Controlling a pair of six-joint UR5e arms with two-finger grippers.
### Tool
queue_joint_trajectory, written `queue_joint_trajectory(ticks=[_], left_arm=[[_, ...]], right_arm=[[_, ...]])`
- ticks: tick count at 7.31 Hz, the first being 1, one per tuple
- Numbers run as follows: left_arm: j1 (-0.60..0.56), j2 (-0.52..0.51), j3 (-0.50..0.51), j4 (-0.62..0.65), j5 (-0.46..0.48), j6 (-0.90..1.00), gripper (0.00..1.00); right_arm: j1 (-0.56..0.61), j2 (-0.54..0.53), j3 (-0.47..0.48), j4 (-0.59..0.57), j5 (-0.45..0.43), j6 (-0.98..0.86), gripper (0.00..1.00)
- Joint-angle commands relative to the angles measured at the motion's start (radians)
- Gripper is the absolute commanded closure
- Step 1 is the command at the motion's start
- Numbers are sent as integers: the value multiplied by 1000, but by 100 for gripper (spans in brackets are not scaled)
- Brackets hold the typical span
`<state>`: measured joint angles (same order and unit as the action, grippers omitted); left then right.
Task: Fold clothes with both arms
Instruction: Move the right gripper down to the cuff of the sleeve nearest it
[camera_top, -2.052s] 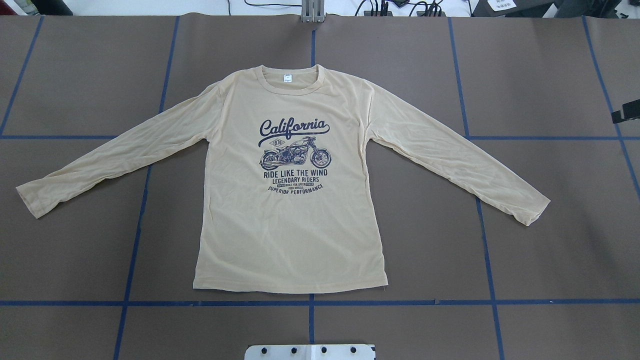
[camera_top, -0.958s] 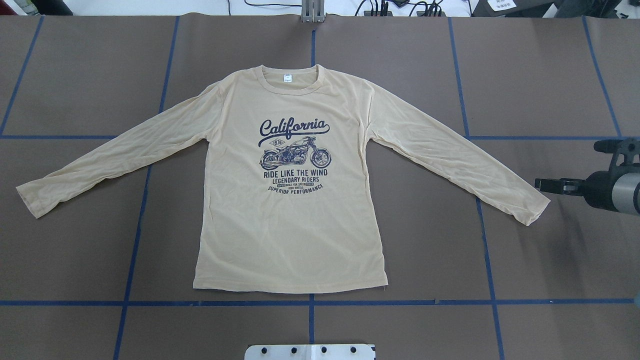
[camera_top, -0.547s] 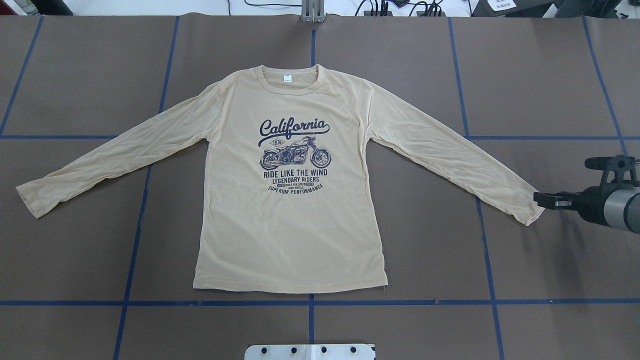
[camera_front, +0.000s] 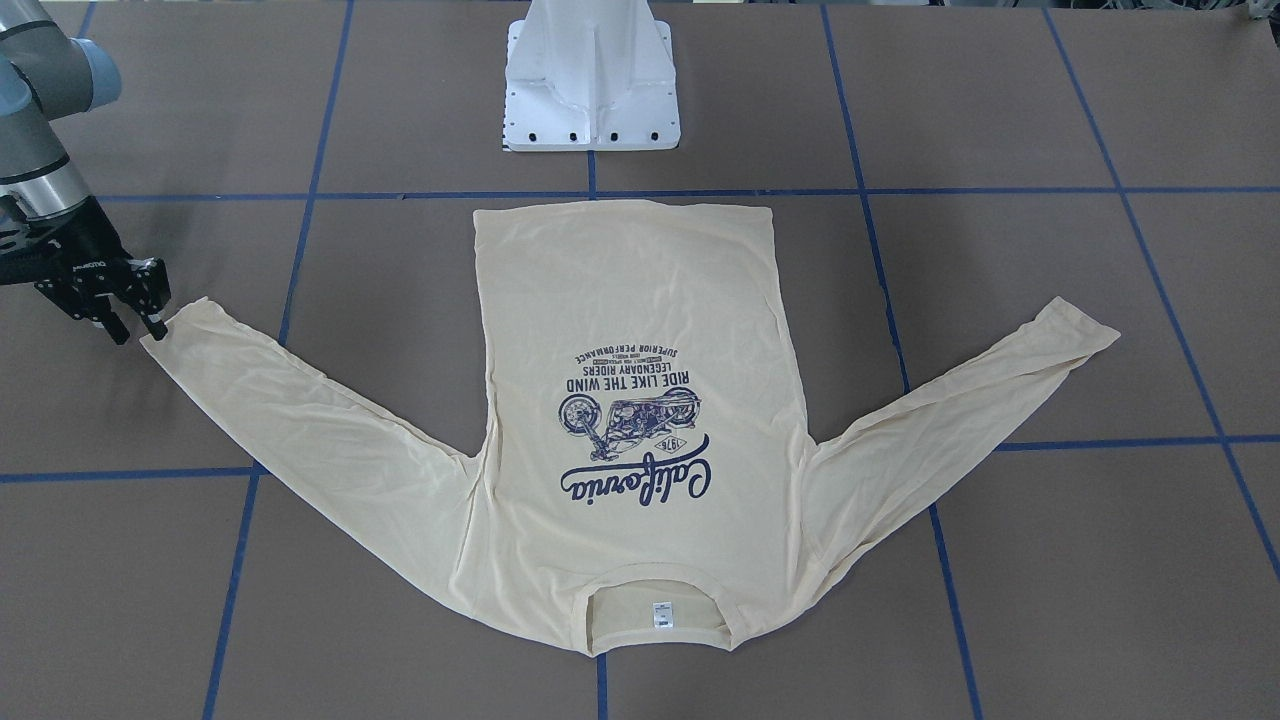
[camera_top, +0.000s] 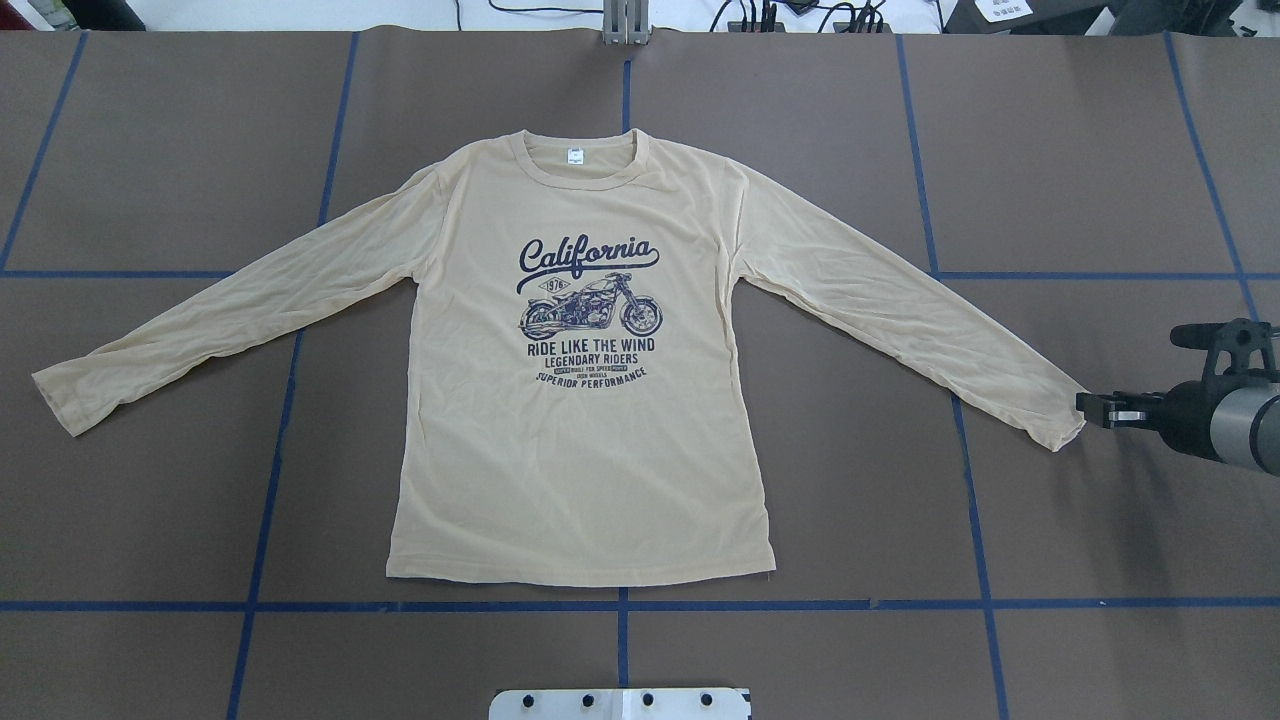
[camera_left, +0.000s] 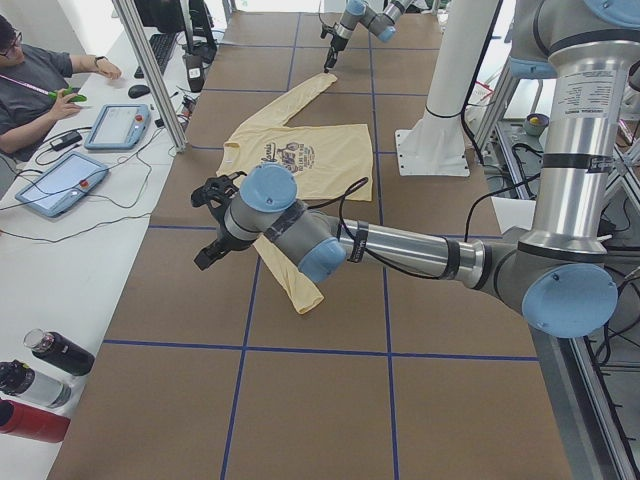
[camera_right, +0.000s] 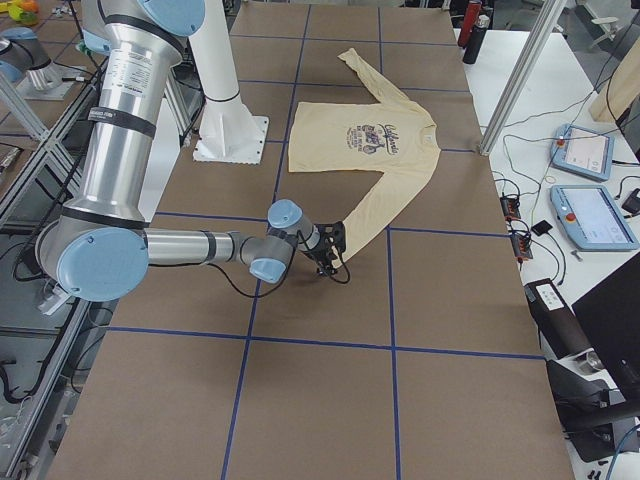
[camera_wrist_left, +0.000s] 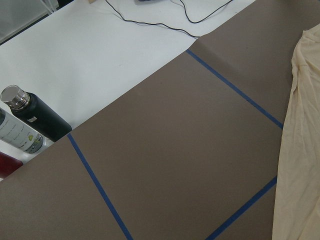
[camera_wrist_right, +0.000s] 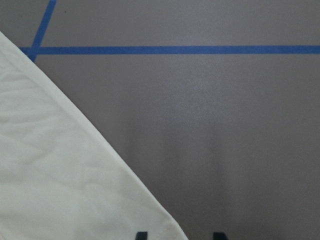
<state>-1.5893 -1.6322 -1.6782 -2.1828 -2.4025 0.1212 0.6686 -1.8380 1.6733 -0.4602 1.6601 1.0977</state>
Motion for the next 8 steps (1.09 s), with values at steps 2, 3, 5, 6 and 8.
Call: queue_joint_trajectory(ticks=[2,3,5,6,8], left_arm=[[0,0,0,0,0,0,0],[0,0,2,0,0,0,0],[0,0,2,0,0,-2,0],[0,0,2,0,0,0,0],[0,0,2,0,0,0,0]], right_arm=[[-6,8,-3,0,0,-1,46],[-7,8,-7,0,0,-2,46],[-9,6,-7,0,0,-2,49],[-8,8,-7,0,0,-2,63],[-9,8,-6,0,0,-2,100]])
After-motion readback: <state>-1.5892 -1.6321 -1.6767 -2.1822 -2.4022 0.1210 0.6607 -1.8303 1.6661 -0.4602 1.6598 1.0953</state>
